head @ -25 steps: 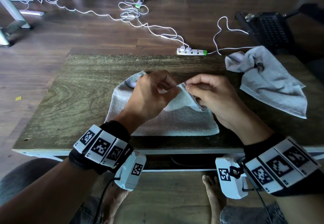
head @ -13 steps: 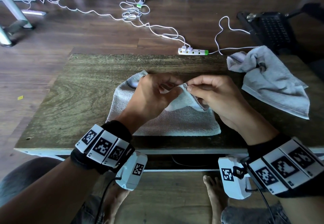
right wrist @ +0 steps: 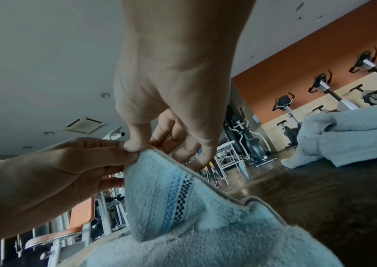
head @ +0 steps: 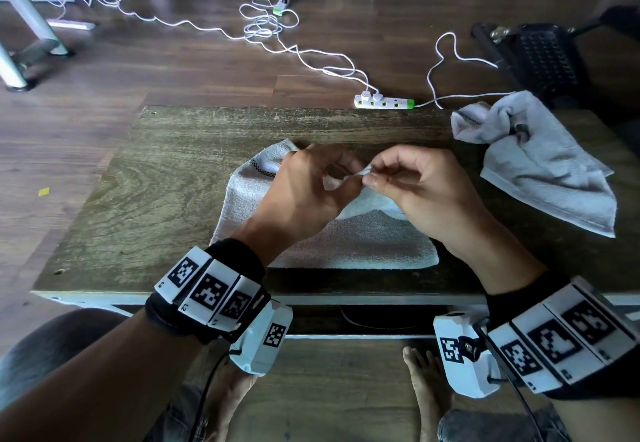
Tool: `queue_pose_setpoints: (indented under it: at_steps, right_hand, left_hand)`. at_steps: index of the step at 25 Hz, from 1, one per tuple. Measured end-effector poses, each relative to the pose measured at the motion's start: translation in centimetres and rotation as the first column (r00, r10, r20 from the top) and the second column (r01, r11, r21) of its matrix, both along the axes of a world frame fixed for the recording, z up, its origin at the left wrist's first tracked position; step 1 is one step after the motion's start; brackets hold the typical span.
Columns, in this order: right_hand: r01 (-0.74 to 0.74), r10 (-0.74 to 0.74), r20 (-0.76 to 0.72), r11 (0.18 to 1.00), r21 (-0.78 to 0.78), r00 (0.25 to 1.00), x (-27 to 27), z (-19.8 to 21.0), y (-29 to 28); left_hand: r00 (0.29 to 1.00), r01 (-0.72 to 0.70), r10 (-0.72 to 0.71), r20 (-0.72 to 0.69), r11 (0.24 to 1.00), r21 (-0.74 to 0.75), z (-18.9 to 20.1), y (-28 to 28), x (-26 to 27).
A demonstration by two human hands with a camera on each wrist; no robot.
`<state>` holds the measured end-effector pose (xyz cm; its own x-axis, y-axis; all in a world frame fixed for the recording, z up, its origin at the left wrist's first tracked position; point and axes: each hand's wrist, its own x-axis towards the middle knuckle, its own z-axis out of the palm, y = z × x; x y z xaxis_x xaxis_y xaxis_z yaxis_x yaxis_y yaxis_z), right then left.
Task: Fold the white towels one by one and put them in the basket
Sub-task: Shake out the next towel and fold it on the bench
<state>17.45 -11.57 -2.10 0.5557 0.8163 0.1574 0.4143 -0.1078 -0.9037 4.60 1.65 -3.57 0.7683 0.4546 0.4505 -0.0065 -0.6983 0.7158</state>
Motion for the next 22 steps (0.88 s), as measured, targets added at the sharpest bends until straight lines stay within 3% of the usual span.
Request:
queue_pose_setpoints:
  at_steps: [6, 12, 19, 22]
  right_hand:
    - [0.01, -0.012, 0.128, 1.0, 0.019, 0.992, 0.2, 0.3, -0.1]
    - [-0.033, 0.019, 0.144, 0.995, 0.099, 0.989, 0.7, 0.5, -0.3]
    - [-0.03, 0.01, 0.115, 0.983, 0.179, 0.993, 0.9, 0.4, -0.6]
    - [0.087, -0.113, 0.096, 0.967, 0.241, 0.989, 1.4, 0.3, -0.4]
  left_hand:
    - [0.996, 0.082, -0.084, -0.01, 0.992, -0.092, 0.4, 0.0, -0.1]
    - [0.997, 0.056, -0.059, -0.053, 0.997, -0.056, 0.5, 0.1, -0.4]
    - [0.982, 0.113, -0.085, -0.169, 0.98, 0.162, -0.6, 2.0, -0.4]
    - [0.961, 0.076, -0.009, -0.275, 0.969, 0.236, -1.0, 4.0, -1.0]
